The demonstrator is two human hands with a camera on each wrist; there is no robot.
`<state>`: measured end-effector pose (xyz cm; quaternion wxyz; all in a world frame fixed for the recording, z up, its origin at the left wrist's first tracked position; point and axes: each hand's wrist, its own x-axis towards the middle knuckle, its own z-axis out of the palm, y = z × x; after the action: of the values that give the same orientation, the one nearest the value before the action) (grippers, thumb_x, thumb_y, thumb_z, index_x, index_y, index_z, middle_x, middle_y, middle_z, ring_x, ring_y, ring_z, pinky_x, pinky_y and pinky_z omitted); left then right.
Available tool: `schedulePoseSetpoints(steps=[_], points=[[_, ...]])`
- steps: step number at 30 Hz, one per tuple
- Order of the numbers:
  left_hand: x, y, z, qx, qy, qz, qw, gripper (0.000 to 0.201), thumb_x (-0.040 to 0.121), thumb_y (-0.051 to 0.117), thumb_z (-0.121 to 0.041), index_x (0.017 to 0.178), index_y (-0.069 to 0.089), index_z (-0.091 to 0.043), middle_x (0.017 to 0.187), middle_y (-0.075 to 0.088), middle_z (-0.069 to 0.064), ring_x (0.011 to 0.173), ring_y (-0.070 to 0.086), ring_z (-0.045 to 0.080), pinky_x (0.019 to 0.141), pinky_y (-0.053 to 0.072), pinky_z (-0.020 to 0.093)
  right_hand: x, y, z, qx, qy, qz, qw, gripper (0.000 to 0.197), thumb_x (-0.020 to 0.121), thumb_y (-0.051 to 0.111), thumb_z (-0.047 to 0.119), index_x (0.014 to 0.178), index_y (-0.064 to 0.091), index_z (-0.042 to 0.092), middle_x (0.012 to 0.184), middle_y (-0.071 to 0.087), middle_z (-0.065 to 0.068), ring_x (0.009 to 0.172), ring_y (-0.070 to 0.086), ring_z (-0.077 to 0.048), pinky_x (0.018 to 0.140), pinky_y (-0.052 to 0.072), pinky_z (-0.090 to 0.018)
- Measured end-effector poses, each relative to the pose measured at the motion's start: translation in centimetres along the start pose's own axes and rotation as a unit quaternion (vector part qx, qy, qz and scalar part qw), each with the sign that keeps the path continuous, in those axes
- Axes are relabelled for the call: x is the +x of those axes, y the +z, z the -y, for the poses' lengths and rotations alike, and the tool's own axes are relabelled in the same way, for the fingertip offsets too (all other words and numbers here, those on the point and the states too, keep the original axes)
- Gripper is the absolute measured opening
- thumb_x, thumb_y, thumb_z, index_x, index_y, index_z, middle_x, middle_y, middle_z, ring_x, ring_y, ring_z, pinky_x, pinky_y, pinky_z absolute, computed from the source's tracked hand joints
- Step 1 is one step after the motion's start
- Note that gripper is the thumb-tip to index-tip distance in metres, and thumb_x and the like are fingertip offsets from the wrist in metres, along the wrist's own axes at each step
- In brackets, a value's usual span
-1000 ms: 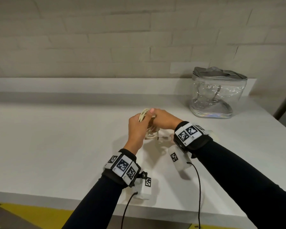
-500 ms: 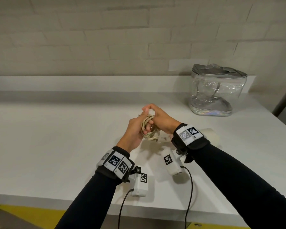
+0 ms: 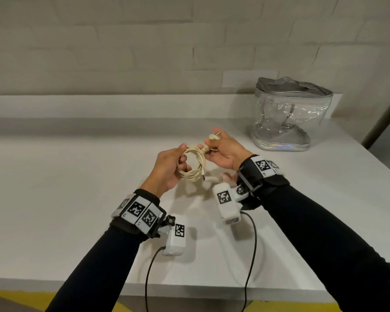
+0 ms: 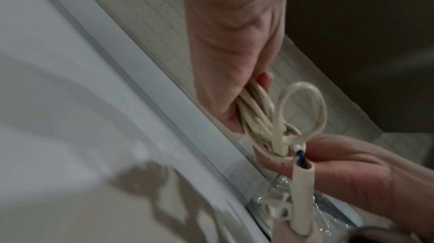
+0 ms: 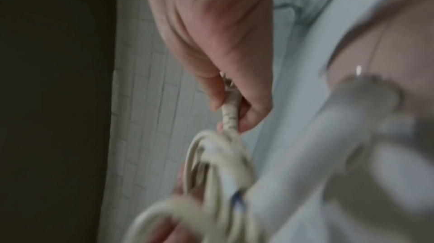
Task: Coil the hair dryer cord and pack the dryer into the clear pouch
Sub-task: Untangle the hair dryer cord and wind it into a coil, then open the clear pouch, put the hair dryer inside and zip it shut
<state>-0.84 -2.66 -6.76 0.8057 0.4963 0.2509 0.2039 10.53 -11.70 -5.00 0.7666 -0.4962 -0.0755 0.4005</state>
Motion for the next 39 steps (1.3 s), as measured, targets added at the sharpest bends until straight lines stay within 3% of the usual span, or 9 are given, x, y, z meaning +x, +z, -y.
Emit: schedulePoseSetpoints(steps=[6,13,15,18,21,25,29,33,39], points=[[0.5,-1.4,1.2,0.100,-0.055,0.046,0.992,0.031,0.100,0.031,-0.018,0.123,0.050,-0.025,0.065,0.036,0.000,0.046,0.037,0.007,0.054,0.034,0.023,0.5,-2.1,0.2,-0.277,-0.026,-0.049,0.959,0.019,0.073,0.073,0.003,0.079,0.058,0.011,0.072,0.063,-0.002,0.055,0.063,-0.007,0.051,0.055,-0.018],[0.6,-1.7,3.1,0.350,-0.015,0.043,0.936,0.024,0.100,0.030,-0.013,0.104,0.053,-0.009,0.079,0.049,0.001,0.055,0.038,0.009,0.044,0.036,0.012,1.3,-2.9,-2.4,-0.446,0.026,-0.093,0.890,0.019,0.066,0.080,0.005,0.074,0.063,0.002,0.066,0.065,-0.011,0.046,0.056,-0.014,0.048,0.052,-0.022],[1.1,-1.8,3.4,0.462,0.000,0.038,0.886,0.026,0.100,0.028,-0.014,0.104,0.054,-0.008,0.093,0.058,0.008,0.067,0.049,0.015,0.059,0.042,0.021,1.3,-2.6,-2.6,-0.476,0.026,-0.100,0.874,0.020,0.066,0.080,0.007,0.075,0.064,0.000,0.063,0.064,-0.011,0.044,0.056,-0.013,0.047,0.053,-0.021],[0.9,-1.0,3.1,0.689,0.008,0.018,0.724,0.039,0.100,0.026,-0.030,0.130,0.044,-0.013,0.132,0.042,0.021,0.119,0.038,0.037,0.097,0.035,0.042,1.3,-2.1,-2.7,-0.504,0.037,-0.111,0.856,0.018,0.071,0.077,0.007,0.076,0.063,-0.001,0.061,0.064,-0.010,0.048,0.058,-0.016,0.056,0.056,-0.026],[-0.2,0.1,3.0,0.715,0.019,0.099,0.692,0.071,0.089,0.026,-0.061,0.148,0.005,-0.028,0.157,0.005,0.014,0.142,0.003,0.042,0.112,0.015,0.061,0.8,-2.0,-2.3,-0.566,0.041,-0.089,0.819,0.011,0.081,0.066,0.008,0.073,0.061,0.002,0.052,0.061,-0.003,0.046,0.058,-0.011,0.050,0.053,-0.020],[-0.9,-0.4,4.7,0.792,-0.020,0.193,0.578,0.108,0.071,0.040,-0.079,0.144,-0.020,-0.028,0.156,-0.024,0.003,0.140,-0.021,0.043,0.104,0.001,0.073,-1.8,-3.5,0.7,-0.612,-0.017,-0.010,0.791,0.043,0.090,0.056,0.028,0.126,0.049,0.005,0.119,0.056,-0.013,0.108,0.057,-0.026,0.095,0.043,-0.039],[0.3,-0.6,4.7,0.804,-0.014,0.222,0.552,0.111,0.075,0.050,-0.069,0.145,-0.020,-0.020,0.156,-0.026,-0.003,0.143,-0.014,0.040,0.104,0.011,0.073,-5.0,-8.3,2.0,-0.795,0.015,-0.003,0.606,0.067,0.082,0.043,0.066,0.141,0.026,0.039,0.156,0.018,0.002,0.141,0.019,-0.030,0.112,0.013,-0.053],[1.4,-0.4,4.4,0.808,0.001,0.258,0.530,0.109,0.076,0.052,-0.068,0.145,-0.020,-0.023,0.156,-0.024,-0.008,0.145,-0.008,0.035,0.105,0.016,0.070,-7.5,-10.9,0.7,-0.749,0.057,0.010,0.660,0.082,0.068,0.056,0.071,0.139,0.024,0.045,0.153,0.010,0.007,0.138,0.007,-0.035,0.111,0.018,-0.048],[1.6,-0.5,4.0,0.794,-0.013,0.269,0.545,0.111,0.072,0.057,-0.069,0.146,-0.015,-0.029,0.156,-0.020,-0.013,0.146,-0.009,0.029,0.108,0.012,0.067,-7.2,-10.9,0.6,-0.761,0.062,-0.002,0.646,0.085,0.063,0.060,0.073,0.136,0.027,0.046,0.149,0.015,0.005,0.134,0.014,-0.036,0.110,0.023,-0.048]])
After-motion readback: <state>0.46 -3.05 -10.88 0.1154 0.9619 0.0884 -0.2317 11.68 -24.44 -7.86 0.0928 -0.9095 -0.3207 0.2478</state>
